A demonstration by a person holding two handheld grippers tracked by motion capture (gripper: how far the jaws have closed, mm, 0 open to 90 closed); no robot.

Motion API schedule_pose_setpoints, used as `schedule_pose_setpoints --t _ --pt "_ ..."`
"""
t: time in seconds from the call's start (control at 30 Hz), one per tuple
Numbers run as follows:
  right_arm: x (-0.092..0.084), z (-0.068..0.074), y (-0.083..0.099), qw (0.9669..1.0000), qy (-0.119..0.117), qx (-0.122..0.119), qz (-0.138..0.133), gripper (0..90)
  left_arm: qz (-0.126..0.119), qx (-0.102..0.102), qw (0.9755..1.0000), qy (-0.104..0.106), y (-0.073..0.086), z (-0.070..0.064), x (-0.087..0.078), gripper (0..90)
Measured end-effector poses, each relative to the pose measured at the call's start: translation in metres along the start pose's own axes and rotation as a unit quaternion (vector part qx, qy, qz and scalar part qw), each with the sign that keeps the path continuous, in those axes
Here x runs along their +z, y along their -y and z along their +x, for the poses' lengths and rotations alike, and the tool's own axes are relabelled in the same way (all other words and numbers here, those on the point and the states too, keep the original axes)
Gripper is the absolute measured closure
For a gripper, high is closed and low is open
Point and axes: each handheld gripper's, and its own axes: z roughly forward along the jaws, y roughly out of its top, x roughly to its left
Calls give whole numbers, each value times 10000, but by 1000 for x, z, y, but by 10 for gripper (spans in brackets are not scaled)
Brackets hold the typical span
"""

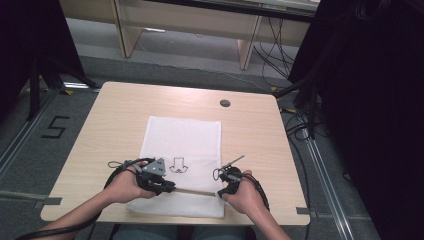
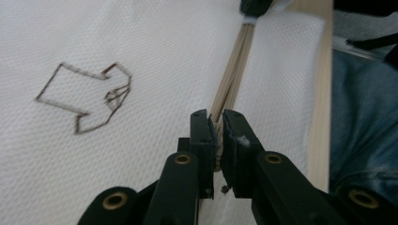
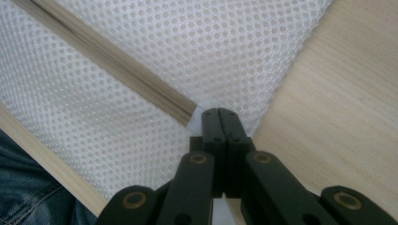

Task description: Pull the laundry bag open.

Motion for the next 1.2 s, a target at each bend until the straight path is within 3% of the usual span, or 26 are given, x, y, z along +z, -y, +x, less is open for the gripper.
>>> schedule_pose_setpoints --t 0.17,0.3,0.33,0.37,0.43,0.5,0.63,0.67,0.7,0.77,0.87,1.03,1.1,1.2 --pt "0 1 -1 10000 57 -46 37 900 53 110 9999 -58 0 -3 -1 826" --pt "0 0 1 10000 50 -38 -15 900 -81 -53 10000 10 2 -2 -3 827" --pt "0 0 1 10000 50 -38 -15 900 13 19 10000 -35 3 -2 -5 827" --pt "0 0 1 10000 41 -27 -8 900 -53 -123 9999 57 9 0 -8 826" --pt "0 -1 1 10000 40 -43 -4 900 -36 -142 9999 -53 14 2 -11 827" --pt "0 -1 0 10000 25 -17 -4 900 -125 -110 9999 -41 13 2 -15 827" --pt "0 1 0 10000 55 25 1 900 -76 -59 9999 -98 12 -1 -16 826" --pt "0 -1 1 10000 61 -59 -47 900 -62 -59 9999 -112 14 0 -16 826" --pt "0 0 0 10000 64 -39 -36 900 -137 -157 9998 -54 15 1 -17 826" --pt "0 0 0 10000 61 -38 -30 900 -73 -98 9999 -105 15 2 -19 826" --pt "0 -1 0 10000 57 -9 2 900 -120 -187 9997 -91 17 2 -19 826" --pt "0 -1 1 10000 41 -17 -35 900 -135 -161 9997 -102 17 1 -19 827" --pt "0 0 1 9999 123 60 3 900 -109 -77 9998 -112 17 2 -20 827" --pt "0 -1 1 10000 73 -18 -14 900 -129 -4 9999 -100 16 4 -22 827"
